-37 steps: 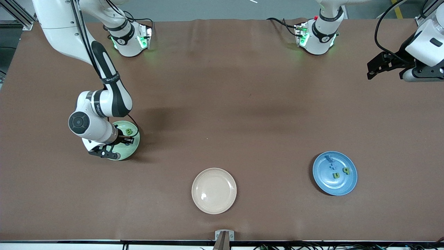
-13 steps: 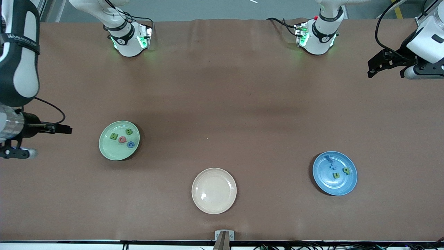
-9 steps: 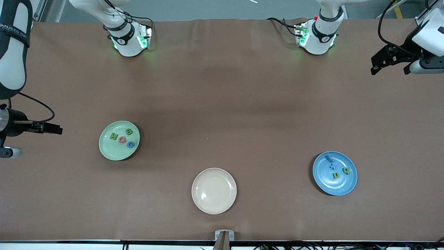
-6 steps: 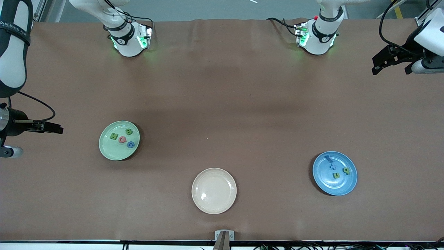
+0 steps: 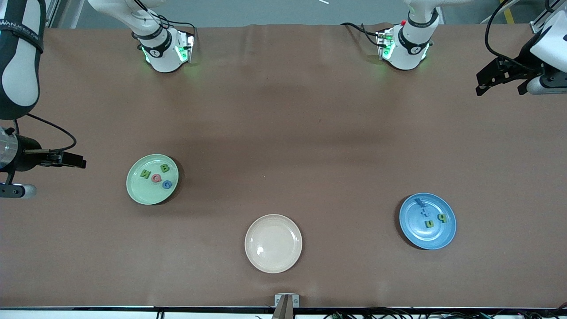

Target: Sort upper and lower case letters into plates

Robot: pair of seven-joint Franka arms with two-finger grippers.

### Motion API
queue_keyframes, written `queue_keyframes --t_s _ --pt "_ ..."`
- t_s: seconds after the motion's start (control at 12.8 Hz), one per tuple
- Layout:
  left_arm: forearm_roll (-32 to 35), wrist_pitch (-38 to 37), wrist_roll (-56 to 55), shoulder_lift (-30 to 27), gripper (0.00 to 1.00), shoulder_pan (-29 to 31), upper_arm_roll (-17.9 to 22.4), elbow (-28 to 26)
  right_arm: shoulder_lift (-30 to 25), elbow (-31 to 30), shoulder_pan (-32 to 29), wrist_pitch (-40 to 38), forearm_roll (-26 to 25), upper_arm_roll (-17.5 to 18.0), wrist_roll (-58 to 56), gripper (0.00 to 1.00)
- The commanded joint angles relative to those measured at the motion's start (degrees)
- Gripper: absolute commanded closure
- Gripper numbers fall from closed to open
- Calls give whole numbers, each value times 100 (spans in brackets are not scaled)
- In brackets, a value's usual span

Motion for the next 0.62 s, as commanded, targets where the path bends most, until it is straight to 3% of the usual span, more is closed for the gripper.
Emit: queue_keyframes --t_s 0.0,0.16,0.55 --pt "-108 49 8 -162 0 47 5 -152 -838 -991 -282 322 -69 359 34 0" --pt "-100 40 8 -171 0 47 -4 -152 -1260 -1431 -424 481 -340 677 69 0" --pt "-100 22 -1 -241 0 38 -30 -179 -2148 -2293 -811 727 -377 1109 95 0"
